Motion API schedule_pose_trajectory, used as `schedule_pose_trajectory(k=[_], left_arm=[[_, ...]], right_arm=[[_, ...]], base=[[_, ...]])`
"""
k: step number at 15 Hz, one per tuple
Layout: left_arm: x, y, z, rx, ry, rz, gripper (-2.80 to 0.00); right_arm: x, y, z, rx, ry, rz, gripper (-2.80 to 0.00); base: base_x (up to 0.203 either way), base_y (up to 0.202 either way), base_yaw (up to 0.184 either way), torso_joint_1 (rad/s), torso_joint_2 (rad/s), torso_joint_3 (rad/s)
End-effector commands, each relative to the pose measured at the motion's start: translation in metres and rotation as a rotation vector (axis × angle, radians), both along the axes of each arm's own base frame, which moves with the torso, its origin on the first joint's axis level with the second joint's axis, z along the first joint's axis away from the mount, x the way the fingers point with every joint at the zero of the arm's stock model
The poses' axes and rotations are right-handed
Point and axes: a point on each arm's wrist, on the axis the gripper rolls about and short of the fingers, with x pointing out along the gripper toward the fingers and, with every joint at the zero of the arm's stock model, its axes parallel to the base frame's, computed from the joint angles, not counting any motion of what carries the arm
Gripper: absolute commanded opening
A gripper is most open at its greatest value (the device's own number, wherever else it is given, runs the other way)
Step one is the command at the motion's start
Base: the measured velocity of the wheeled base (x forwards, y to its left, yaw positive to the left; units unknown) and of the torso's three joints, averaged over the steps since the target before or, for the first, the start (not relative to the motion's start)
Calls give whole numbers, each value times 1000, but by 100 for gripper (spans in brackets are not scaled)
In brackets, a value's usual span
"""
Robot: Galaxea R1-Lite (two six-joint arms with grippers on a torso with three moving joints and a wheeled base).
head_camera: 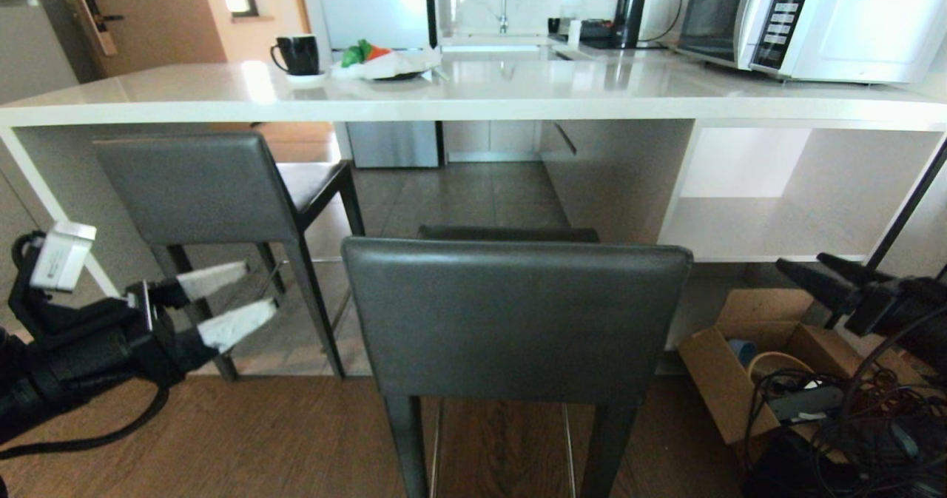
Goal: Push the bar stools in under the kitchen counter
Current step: Pull the gray chair out from under the dining table
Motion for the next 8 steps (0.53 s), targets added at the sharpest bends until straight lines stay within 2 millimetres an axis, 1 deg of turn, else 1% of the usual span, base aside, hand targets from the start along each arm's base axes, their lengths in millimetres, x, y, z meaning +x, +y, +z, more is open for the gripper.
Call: schedule_pose_trajectory(k=[1, 3, 4, 5, 6, 8], left_arm=[[6, 1, 31, -103, -124, 391, 0], [9, 0, 38, -105, -121, 642, 0], [12, -5, 43, -106, -128, 776, 0], [14, -11, 49, -123, -138, 890, 0], [15, -21, 55, -128, -144, 942, 0], [5, -30, 65, -94, -123, 973, 0]], right_arm=[[-3, -2, 34, 14, -143, -153, 0], [5, -9, 54, 47, -241, -358, 0], [12, -14, 66, 80, -274, -488, 0], [18, -19, 72, 116, -232, -587, 0], [20, -20, 77, 154, -180, -649, 0], [6, -11, 102, 219, -134, -700, 0]], base=[[0, 0, 0, 0, 0, 0], [0, 0, 0, 0, 0, 0], [0, 0, 0, 0, 0, 0], [0, 0, 0, 0, 0, 0], [0, 0, 0, 0, 0, 0], [0, 0, 0, 0, 0, 0]])
